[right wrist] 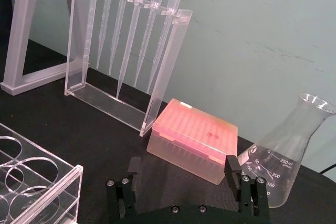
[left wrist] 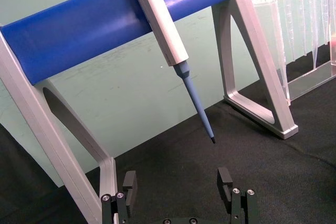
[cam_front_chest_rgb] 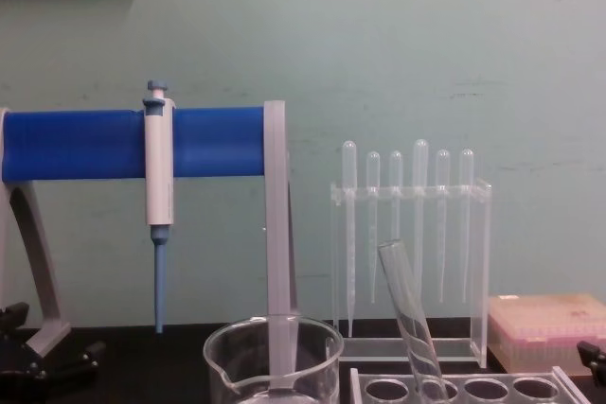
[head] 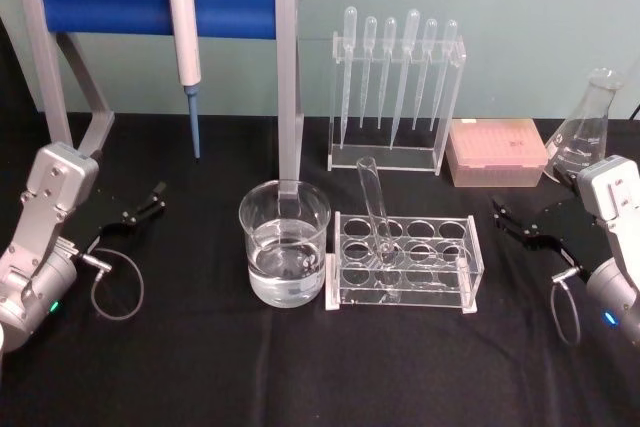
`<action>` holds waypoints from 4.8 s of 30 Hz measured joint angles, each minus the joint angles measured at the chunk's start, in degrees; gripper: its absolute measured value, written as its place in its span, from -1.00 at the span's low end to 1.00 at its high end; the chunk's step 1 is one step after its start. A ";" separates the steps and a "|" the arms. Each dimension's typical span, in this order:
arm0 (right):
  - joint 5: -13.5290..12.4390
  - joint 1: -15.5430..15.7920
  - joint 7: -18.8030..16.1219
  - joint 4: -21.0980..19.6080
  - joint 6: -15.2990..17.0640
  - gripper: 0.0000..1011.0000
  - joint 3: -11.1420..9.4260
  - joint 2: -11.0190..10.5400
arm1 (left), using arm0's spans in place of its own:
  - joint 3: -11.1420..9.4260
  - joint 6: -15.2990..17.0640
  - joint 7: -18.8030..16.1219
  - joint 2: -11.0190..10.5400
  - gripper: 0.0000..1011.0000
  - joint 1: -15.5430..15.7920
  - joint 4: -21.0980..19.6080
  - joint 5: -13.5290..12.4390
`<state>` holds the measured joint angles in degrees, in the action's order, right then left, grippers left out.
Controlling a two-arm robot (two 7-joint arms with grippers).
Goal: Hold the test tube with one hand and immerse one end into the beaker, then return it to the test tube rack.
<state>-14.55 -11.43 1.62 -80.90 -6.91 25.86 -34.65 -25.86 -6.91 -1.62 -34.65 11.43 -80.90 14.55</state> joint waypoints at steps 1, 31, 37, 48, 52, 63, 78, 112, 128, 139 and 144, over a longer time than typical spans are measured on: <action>0.00 0.00 0.00 0.00 0.00 0.98 0.00 0.00 | 0.00 0.00 0.00 0.00 0.98 0.00 0.00 0.00; 0.00 0.00 0.00 0.00 0.00 0.98 0.00 0.00 | 0.00 0.00 0.00 0.00 0.98 0.00 0.00 0.00; 0.14 0.37 -0.01 -0.43 0.01 0.98 -0.37 -0.04 | 0.00 0.00 0.00 0.00 0.98 0.00 0.00 0.00; -4.06 10.90 -1.59 -15.12 2.67 0.98 -6.63 -5.97 | 0.00 0.00 0.00 0.00 0.98 0.00 0.01 0.00; -8.08 15.03 -5.79 -20.40 3.12 0.98 -8.83 -9.07 | 0.00 0.00 0.00 0.00 0.98 0.00 0.00 -0.01; -13.94 13.73 -19.84 -24.47 7.23 0.98 -6.76 -10.54 | 0.00 0.00 0.00 0.00 0.98 0.00 0.01 0.00; -8.39 0.21 -26.15 -18.41 15.85 0.98 1.03 -1.19 | 0.00 0.00 0.00 0.00 0.98 0.00 0.01 0.00; -3.95 -8.30 -28.42 -11.15 22.11 0.25 2.13 5.95 | 0.00 0.00 0.00 0.00 0.98 0.00 0.01 0.00; -5.60 -6.33 -27.45 -12.18 21.01 -0.52 0.29 6.80 | 0.00 0.00 0.00 0.00 0.98 0.00 0.00 0.00; -10.02 -0.25 -24.79 -20.48 17.12 -0.52 -4.56 6.15 | 0.00 0.00 0.00 0.00 0.98 0.00 0.00 0.00; -10.67 0.63 -23.93 -22.46 16.61 -0.52 -5.38 5.91 | 0.00 0.00 0.00 0.00 0.98 0.00 0.00 0.00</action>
<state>-25.22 -10.80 -22.31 -103.36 9.71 20.49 -28.74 -25.86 -6.91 -1.62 -34.65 11.43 -80.90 14.55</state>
